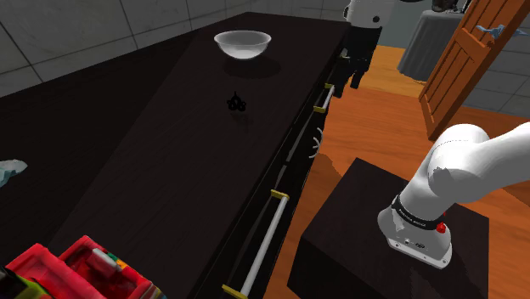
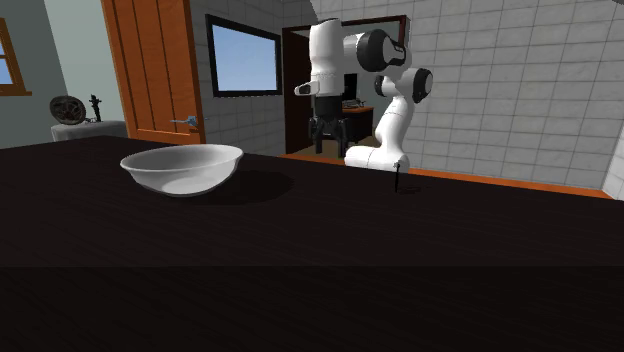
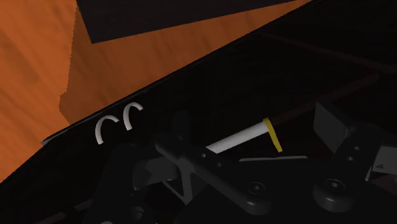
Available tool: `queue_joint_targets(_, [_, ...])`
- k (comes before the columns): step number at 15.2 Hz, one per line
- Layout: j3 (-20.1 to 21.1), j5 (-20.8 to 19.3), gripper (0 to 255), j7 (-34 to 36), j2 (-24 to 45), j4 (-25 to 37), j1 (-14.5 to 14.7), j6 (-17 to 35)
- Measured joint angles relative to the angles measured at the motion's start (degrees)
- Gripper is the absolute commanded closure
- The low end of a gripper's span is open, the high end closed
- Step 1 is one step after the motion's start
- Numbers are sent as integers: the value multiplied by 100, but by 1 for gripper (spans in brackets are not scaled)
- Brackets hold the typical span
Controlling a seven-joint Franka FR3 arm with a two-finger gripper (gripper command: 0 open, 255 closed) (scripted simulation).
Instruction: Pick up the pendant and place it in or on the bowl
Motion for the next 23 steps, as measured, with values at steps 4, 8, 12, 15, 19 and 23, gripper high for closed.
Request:
queue_joint_targets(4, [415, 194, 0, 662, -191, -66, -22, 194])
queue_joint_targets(8, [1192, 469, 0, 1889, -422, -148, -130, 625])
queue_joint_targets(12, [2108, 640, 0, 3210, -339, 100, -361, 1037])
queue_joint_targets(15, [2845, 638, 0, 4222, -128, 426, -671, 1332])
queue_joint_targets(19, [3899, 424, 0, 5581, 293, 1144, -1331, 1542])
queue_joint_targets(23, [5065, 32, 0, 6919, 687, 1949, -2256, 1592])
